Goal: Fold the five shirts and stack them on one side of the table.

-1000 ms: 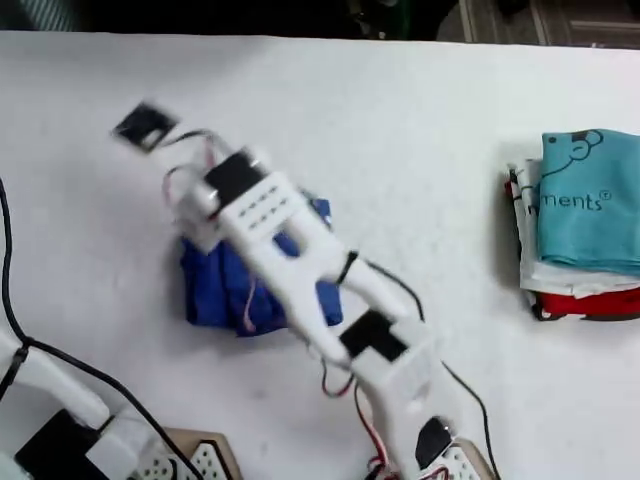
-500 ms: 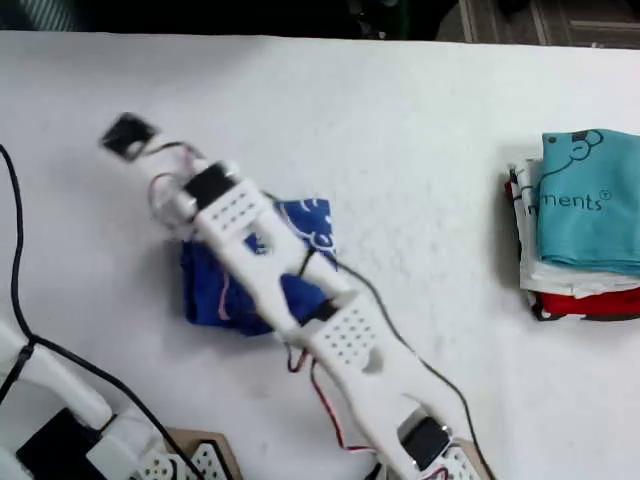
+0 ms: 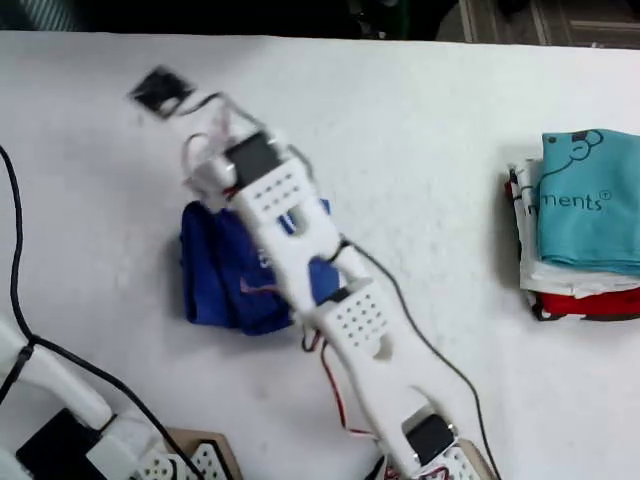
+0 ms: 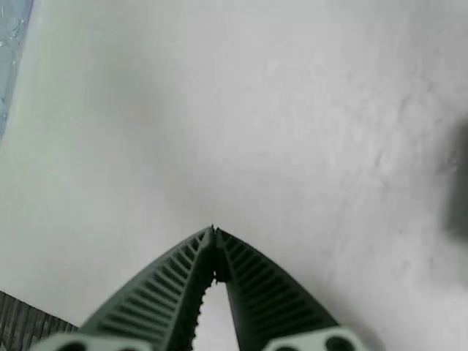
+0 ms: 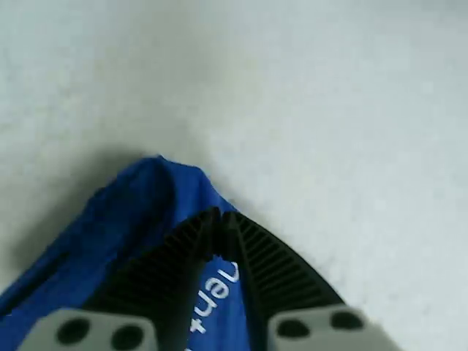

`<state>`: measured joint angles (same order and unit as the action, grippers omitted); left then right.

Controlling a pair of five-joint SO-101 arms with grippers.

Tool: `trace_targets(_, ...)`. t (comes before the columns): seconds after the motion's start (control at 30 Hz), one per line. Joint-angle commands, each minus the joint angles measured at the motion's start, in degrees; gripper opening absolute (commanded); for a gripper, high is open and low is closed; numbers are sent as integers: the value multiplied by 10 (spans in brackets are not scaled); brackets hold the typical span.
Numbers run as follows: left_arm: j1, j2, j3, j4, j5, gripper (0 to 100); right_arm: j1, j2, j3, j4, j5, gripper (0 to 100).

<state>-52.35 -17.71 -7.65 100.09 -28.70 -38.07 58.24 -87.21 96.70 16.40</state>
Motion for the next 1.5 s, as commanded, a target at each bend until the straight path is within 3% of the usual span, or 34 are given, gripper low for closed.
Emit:
trace_targets(0.0, 11, -15, -3, -6, -1, 24, 33, -6, 48, 9, 2, 18)
trace_targets(0.1, 23, -15, -3, -5, -1, 24, 22, -6, 115, 9, 0, 18)
trace_targets(0.33, 25, -15, -3, -5, -1, 24, -120, -7, 152, -14, 1, 18)
trace_targets(0.43, 22, -17, -3, -4, -1, 24, -149, -19, 142, -35, 2, 18)
trace_targets(0.7, 10, -15, -4, -6, -1, 24, -66, -93, 123, 22, 2, 18)
trace_targets(0.9, 13, -15, -4, -7, -1, 24, -26, -189, 291, 22, 2, 18)
trace_targets(1.0, 13, -15, -4, -7, -1, 24, -42, -233, 406, 22, -2, 18)
trace_targets(1.17, 13, -15, -4, -7, -1, 24, -130, -225, 519, -19, -4, 18)
trace_targets(1.33, 13, -15, -3, -7, -1, 24, -175, -152, 478, -127, -4, 18)
trace_targets(1.47, 11, -15, -3, -7, -1, 24, -181, -125, 379, -103, -4, 18)
